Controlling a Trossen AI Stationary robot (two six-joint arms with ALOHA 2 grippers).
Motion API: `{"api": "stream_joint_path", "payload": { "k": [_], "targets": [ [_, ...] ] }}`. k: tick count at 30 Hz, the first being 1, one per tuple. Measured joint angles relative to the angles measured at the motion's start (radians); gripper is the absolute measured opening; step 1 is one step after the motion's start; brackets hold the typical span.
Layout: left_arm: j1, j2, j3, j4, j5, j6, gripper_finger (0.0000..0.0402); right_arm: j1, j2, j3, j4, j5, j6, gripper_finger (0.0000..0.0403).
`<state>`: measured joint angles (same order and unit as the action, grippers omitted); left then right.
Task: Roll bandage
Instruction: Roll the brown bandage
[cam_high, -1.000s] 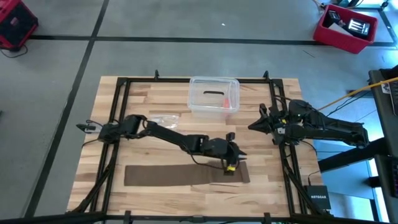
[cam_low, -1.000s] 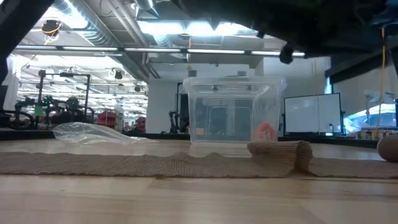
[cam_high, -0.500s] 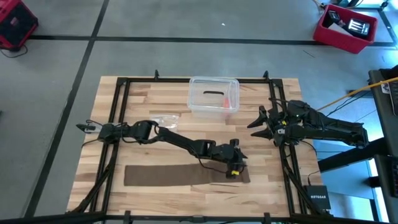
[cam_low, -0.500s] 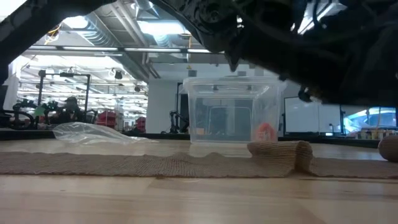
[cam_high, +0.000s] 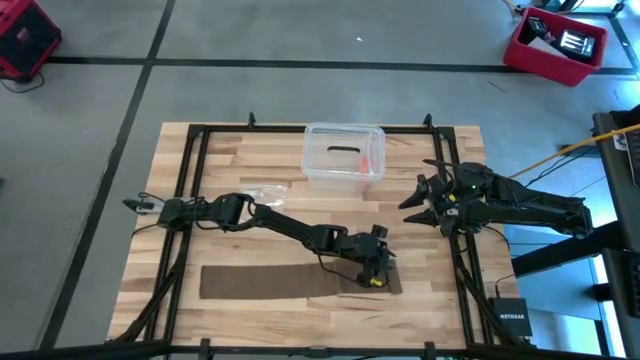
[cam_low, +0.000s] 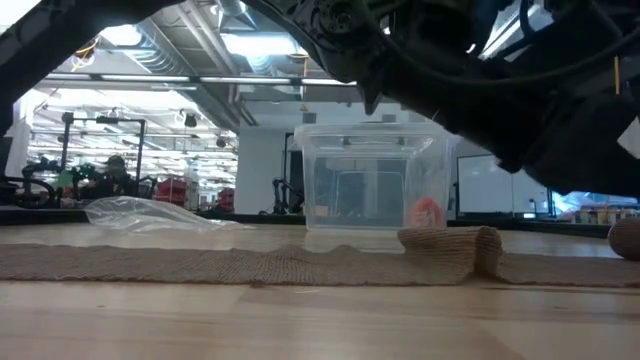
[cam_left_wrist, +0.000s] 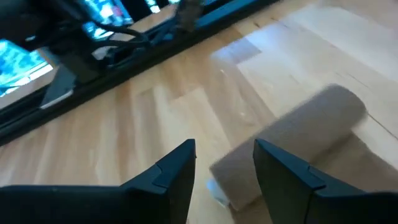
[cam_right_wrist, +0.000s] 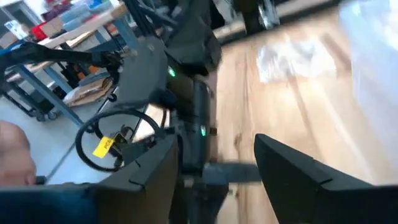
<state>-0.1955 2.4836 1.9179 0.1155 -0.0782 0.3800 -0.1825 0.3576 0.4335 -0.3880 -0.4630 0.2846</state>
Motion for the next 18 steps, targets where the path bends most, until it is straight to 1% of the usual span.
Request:
{"api": "stream_joint_path", "payload": {
  "k": [4,7,10,14,18],
  "targets": [
    [-0.004,0.007,0.000,0.005,0.052,0.095,0.0155,0.000,0.000,0.000,-0.069,-0.001,0.023,0.0216],
    [-0.007,0.014,0.000,-0.007,0.053,0.176,0.0155,0.000,0.000,0.000,-0.074,0.000,0.035,0.0216],
    [-0.008,0.023,0.000,-0.004,0.054,0.230,0.0155,0.000,0.000,0.000,-0.072,0.000,0.083,0.0216],
    [-0.007,0.024,0.000,-0.004,0.075,0.274,0.0155,0.000,0.000,0.000,-0.071,0.000,0.109,0.0216],
    [0.002,0.056,0.000,0.065,0.063,0.285,0.0155,0.000,0.000,-0.001,-0.070,0.018,0.110,0.0216]
  ]
}}
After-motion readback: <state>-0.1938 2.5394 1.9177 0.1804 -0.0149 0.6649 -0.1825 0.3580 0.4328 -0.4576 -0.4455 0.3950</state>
